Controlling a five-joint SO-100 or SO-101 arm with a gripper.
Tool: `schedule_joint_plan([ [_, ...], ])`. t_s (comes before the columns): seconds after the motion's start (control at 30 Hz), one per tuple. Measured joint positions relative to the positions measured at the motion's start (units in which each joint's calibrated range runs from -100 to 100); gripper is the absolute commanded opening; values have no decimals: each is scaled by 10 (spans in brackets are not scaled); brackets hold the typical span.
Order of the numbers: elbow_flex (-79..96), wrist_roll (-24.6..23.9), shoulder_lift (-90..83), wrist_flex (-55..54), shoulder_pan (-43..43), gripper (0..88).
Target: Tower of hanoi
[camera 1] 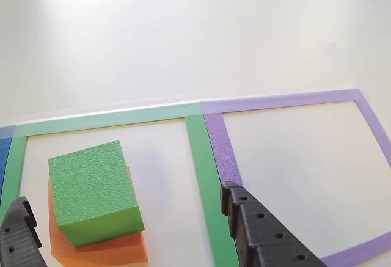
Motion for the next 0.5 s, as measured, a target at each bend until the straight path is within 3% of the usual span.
schedule_joint_plan([
  [0.5,-12,0,14,0,-13,285],
])
